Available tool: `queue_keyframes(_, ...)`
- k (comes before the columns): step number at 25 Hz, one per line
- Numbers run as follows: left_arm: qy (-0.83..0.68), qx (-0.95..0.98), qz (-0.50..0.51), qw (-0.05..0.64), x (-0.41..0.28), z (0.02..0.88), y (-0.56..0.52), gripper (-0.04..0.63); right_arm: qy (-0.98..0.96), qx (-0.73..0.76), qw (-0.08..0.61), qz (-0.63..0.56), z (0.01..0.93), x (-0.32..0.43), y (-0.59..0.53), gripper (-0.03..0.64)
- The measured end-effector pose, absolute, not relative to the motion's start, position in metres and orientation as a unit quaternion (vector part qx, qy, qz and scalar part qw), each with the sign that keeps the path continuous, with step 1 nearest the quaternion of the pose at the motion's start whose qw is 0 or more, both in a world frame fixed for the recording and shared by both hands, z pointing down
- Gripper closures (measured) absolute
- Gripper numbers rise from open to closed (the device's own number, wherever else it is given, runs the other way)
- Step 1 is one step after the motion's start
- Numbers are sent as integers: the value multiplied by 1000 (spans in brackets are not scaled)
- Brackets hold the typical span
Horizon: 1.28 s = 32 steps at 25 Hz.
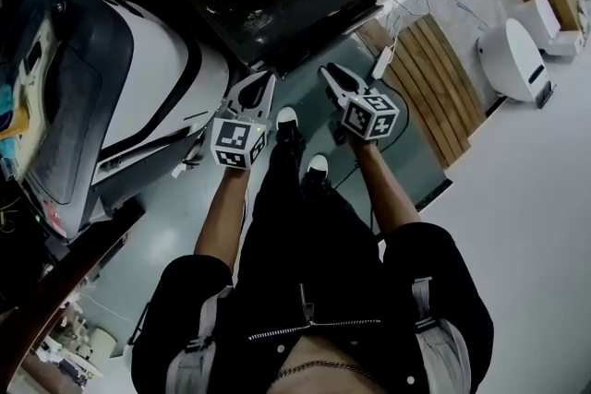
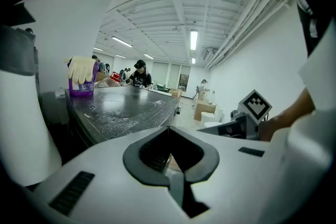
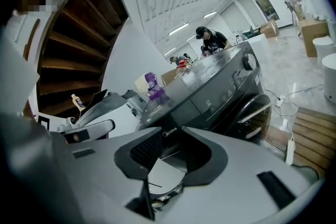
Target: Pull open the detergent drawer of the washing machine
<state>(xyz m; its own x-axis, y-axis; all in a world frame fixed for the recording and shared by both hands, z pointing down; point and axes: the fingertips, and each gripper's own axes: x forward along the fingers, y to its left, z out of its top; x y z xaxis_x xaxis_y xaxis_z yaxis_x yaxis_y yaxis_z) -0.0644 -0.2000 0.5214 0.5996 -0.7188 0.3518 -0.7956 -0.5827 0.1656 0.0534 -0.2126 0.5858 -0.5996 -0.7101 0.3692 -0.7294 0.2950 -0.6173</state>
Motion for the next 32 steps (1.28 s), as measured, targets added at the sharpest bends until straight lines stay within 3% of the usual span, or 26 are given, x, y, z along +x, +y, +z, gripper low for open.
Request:
queue_keyframes(4,-429,878,133,168,-73,532,-205,575,-792,424,7,439,613,41,-221,453)
queue_keyframes(7,-428,876,138,175,-78,539,-206,575,-773,388,-60,498,620,34,-234,370)
queue_keyframes(18,-441,859,154,208,-105,566,-212,574,-685,297,-288,600,647,33,-277,250)
queue_keyframes(26,-448,849,160,229,-118,584,-212,574,-683,254,-343,592,662,33,-307,230)
queue_keyframes(32,-461,839,165,237,-136,594,-216,575,-672,196,-401,591,661,32,-316,261)
